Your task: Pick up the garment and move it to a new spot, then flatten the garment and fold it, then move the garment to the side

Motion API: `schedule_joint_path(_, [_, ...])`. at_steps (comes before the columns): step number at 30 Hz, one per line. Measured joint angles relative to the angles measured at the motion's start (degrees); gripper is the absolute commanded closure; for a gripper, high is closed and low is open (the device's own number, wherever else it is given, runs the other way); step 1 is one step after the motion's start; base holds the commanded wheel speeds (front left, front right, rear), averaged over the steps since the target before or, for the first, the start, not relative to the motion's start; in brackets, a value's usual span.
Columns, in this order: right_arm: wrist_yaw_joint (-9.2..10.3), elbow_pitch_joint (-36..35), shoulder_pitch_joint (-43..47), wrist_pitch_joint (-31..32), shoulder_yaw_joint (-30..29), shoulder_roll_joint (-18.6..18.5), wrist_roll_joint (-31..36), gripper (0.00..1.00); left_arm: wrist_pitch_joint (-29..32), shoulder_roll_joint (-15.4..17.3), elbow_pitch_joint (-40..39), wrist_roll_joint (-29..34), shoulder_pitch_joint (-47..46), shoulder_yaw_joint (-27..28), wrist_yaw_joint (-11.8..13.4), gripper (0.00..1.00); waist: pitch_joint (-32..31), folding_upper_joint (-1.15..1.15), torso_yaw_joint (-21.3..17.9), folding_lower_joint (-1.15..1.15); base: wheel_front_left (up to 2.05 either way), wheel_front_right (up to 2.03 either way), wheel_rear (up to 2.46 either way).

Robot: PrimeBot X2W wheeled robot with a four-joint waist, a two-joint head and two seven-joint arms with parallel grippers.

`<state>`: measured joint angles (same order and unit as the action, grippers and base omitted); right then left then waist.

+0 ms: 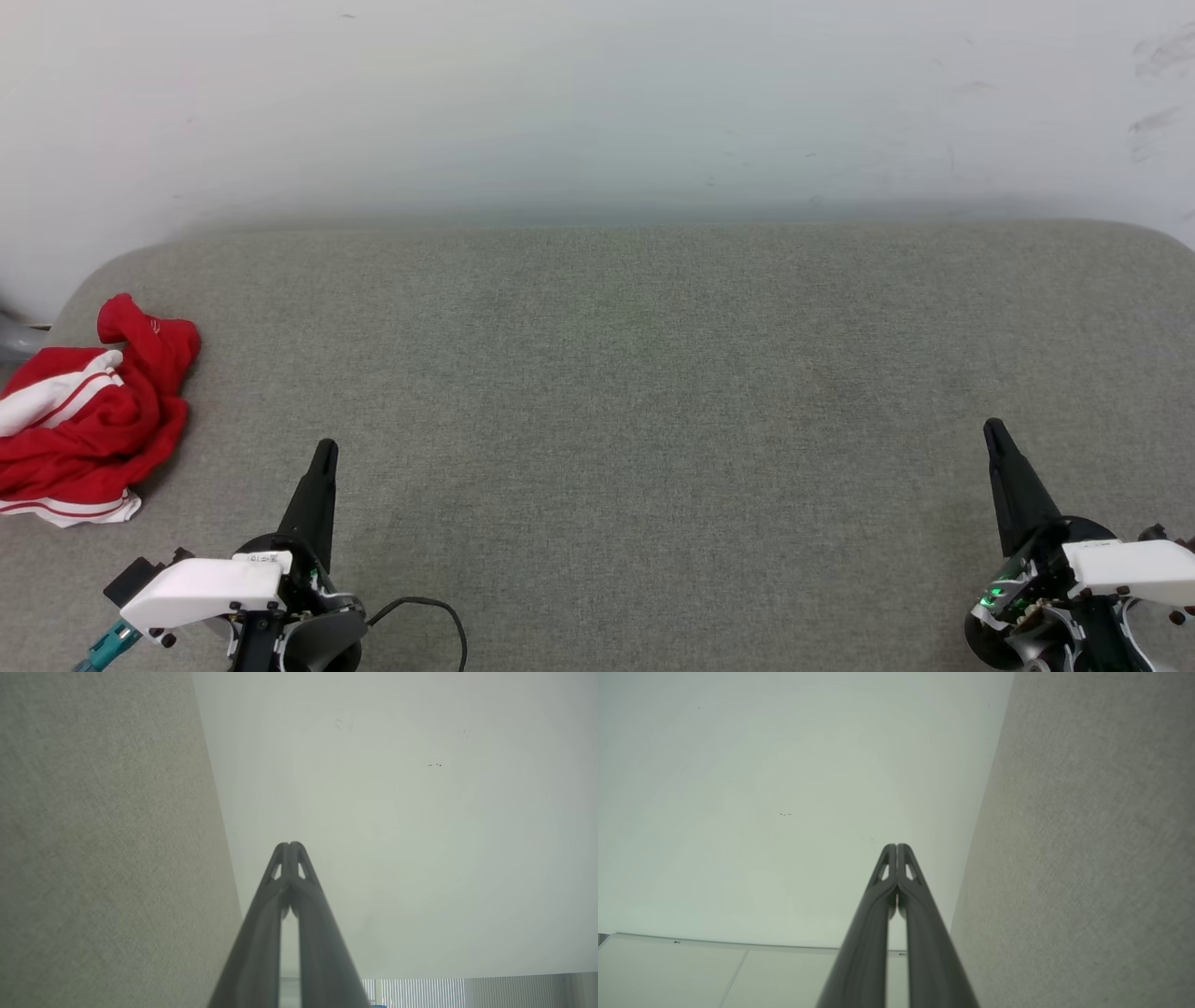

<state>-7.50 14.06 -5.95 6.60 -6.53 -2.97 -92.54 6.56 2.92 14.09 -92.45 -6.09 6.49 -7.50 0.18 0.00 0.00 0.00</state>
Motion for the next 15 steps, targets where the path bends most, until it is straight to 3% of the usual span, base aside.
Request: schedule_joint_path(15, [0.00,0.00,0.00,-0.01,0.00,0.00,0.00,1.00,0.00,0.00,0.00,0.00,0.00,0.00,0.00,1.00,0.00,0.00,0.00,0.00,0.00,0.00,0.00])
